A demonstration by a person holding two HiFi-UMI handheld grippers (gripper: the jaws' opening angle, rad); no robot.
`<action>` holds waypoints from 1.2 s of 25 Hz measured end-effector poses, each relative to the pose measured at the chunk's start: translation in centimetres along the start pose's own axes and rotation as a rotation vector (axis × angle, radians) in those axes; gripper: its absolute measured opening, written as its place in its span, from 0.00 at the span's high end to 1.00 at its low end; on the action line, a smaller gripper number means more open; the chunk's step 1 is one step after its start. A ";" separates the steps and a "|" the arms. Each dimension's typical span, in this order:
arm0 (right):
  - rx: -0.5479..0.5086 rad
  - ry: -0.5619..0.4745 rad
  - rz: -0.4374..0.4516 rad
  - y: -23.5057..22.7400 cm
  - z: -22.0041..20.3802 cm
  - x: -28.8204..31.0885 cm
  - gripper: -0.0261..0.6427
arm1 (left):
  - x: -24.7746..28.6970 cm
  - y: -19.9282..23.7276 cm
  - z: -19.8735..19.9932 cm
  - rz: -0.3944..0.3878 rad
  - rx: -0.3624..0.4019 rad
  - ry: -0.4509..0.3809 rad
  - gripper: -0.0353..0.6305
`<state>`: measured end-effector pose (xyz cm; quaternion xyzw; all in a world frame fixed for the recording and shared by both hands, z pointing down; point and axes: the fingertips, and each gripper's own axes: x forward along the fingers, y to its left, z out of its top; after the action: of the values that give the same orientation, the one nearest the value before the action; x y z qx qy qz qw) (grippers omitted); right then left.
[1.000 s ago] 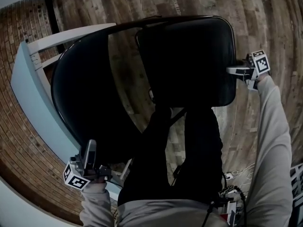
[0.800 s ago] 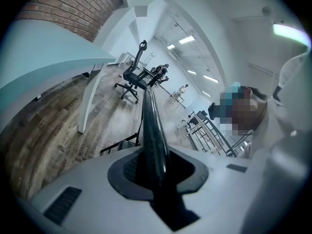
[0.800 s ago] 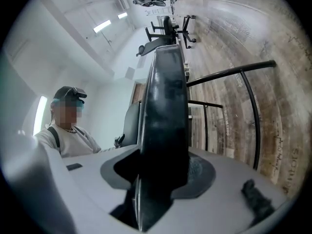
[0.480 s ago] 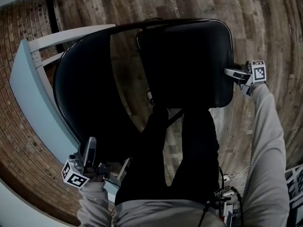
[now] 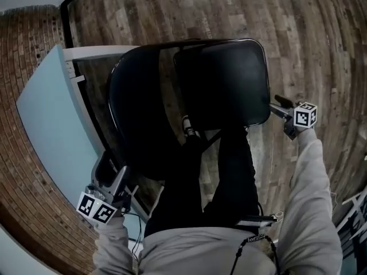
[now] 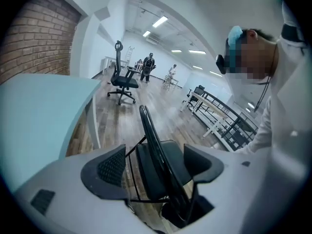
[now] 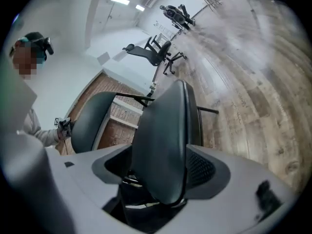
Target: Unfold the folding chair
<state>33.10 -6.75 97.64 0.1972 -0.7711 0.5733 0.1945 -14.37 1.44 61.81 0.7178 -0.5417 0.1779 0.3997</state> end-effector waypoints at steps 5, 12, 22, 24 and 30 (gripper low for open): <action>-0.197 -0.098 -0.141 12.3 3.6 -3.6 0.47 | -3.0 -1.6 5.4 -0.072 0.061 -0.075 0.41; -0.374 -0.325 -0.196 33.5 13.2 -10.3 0.47 | -10.5 -4.8 14.1 -0.178 0.214 -0.227 0.39; -0.643 -0.415 -0.311 56.4 16.8 -15.9 0.47 | -23.0 -6.6 21.2 -0.309 0.274 -0.452 0.39; -0.689 -0.440 -0.321 59.9 17.0 -16.5 0.47 | -24.3 -7.2 21.8 -0.335 0.291 -0.482 0.39; -0.768 -0.561 -0.401 69.4 16.8 -16.9 0.81 | -28.3 -10.2 22.1 -0.459 0.410 -0.525 0.49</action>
<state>9.57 -3.12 28.23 0.4017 -0.8956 0.1252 0.1447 -18.85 3.43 24.76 0.9060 -0.4042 -0.0009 0.1255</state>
